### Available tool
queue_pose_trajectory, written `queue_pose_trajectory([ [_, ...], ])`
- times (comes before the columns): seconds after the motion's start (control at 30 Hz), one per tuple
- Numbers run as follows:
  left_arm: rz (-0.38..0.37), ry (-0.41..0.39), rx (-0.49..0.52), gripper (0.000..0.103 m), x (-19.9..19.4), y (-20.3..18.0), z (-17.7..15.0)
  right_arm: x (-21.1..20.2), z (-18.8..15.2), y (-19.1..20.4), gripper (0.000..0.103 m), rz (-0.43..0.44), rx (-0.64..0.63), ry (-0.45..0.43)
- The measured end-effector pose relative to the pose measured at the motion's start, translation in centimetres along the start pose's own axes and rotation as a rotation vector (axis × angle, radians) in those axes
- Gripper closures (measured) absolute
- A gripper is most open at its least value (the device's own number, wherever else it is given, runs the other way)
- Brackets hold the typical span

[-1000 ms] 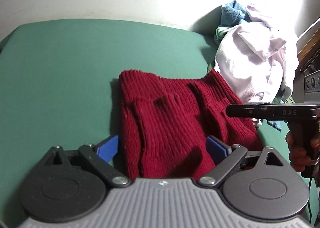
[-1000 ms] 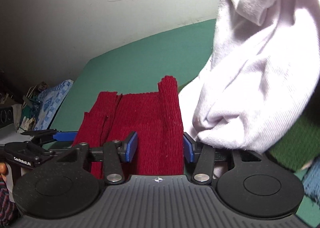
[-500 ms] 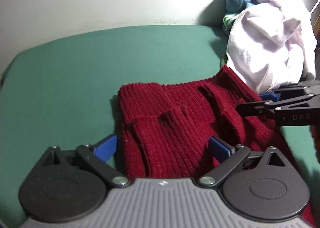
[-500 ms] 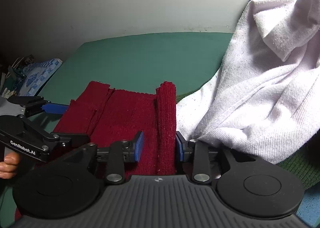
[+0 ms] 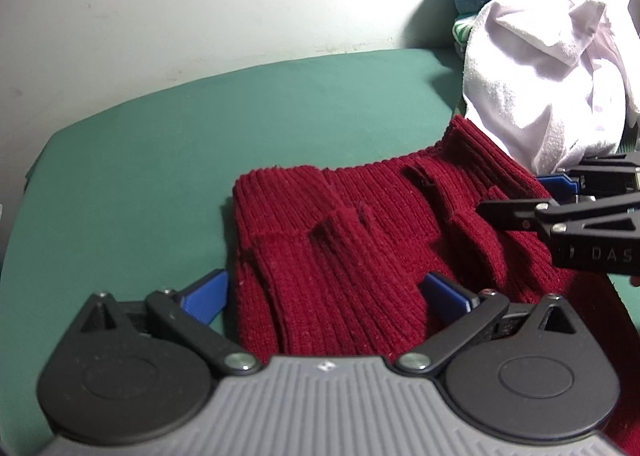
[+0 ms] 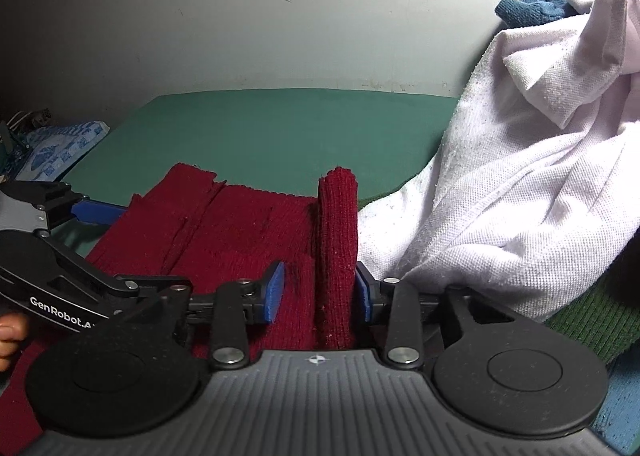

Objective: Fold clothes
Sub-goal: 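Lower the right gripper onto the red strip's end and close on it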

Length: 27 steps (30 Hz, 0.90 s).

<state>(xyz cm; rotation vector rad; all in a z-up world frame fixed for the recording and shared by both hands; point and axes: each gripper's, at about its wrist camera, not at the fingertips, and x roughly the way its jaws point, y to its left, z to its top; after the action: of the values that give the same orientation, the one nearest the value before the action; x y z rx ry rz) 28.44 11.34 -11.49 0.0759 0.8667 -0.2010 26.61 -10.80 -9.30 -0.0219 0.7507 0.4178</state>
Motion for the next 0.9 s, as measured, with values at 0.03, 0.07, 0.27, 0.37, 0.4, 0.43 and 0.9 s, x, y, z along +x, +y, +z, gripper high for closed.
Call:
queue_pose_trajectory([
  [0.03, 0.003, -0.003, -0.002, 0.001, 0.0, -0.1, 0.0, -0.1, -0.2, 0.0, 0.058, 0.002, -0.001, -0.011],
  [0.07, 0.006, -0.005, -0.005, 0.001, 0.0, -0.1, 0.0, -0.2, -0.4, 0.0, 0.057, 0.003, -0.007, -0.023],
  [0.27, 0.016, -0.032, -0.013, 0.001, 0.0, -0.4, -0.3, -0.7, -1.6, 0.1, 0.056, -0.011, -0.033, -0.1],
  [0.37, 0.024, -0.056, -0.019, 0.0, -0.1, -0.5, -0.6, -0.8, -1.7, -0.4, 0.056, 0.002, -0.014, -0.114],
  [0.4, 0.027, -0.065, -0.021, 0.0, -0.1, -0.6, -0.7, -0.8, -1.7, -0.5, 0.056, 0.006, -0.017, -0.118],
  [0.43, 0.029, -0.073, -0.023, 0.0, -0.1, -0.6, -0.8, -0.7, -1.7, -0.5, 0.055, 0.01, -0.022, -0.121],
  [0.9, 0.019, -0.118, -0.025, 0.001, -0.7, -0.6, -1.7, -0.9, -2.2, -1.4, 0.082, 0.003, 0.085, -0.151],
])
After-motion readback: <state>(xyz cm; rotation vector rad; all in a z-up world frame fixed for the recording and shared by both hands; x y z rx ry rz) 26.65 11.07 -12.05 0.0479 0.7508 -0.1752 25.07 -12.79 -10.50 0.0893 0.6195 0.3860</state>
